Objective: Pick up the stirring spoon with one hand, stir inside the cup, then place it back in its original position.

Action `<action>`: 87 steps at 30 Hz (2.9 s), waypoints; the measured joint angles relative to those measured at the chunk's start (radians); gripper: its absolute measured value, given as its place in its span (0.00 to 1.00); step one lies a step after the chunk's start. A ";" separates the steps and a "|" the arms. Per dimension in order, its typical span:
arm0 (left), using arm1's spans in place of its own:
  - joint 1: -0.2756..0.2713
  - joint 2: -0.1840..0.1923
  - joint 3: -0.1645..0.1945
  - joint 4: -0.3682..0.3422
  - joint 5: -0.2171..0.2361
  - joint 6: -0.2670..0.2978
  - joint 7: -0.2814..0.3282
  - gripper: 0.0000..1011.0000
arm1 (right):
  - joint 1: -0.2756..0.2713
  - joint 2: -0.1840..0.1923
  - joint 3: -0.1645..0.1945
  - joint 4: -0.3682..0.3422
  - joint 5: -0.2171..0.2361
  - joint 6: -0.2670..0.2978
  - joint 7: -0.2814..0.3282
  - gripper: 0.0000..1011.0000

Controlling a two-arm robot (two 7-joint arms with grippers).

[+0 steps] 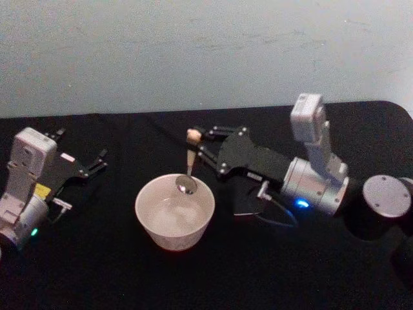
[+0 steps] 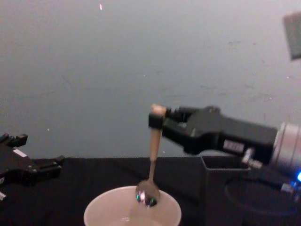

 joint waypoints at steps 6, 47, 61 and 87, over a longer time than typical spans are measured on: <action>0.000 0.000 0.000 0.000 0.000 0.000 0.000 0.99 | -0.010 0.040 0.041 -0.077 0.050 0.012 0.006 0.20; 0.000 0.000 0.000 0.000 0.000 0.000 0.000 0.99 | -0.129 0.242 0.177 -0.236 0.138 0.018 0.002 0.20; 0.000 0.000 0.000 0.000 0.000 0.000 0.000 0.99 | -0.112 0.221 0.145 -0.173 0.119 0.056 -0.003 0.20; 0.000 0.000 0.000 0.000 0.000 0.000 0.000 0.99 | -0.109 0.151 0.102 -0.072 0.095 0.154 -0.080 0.20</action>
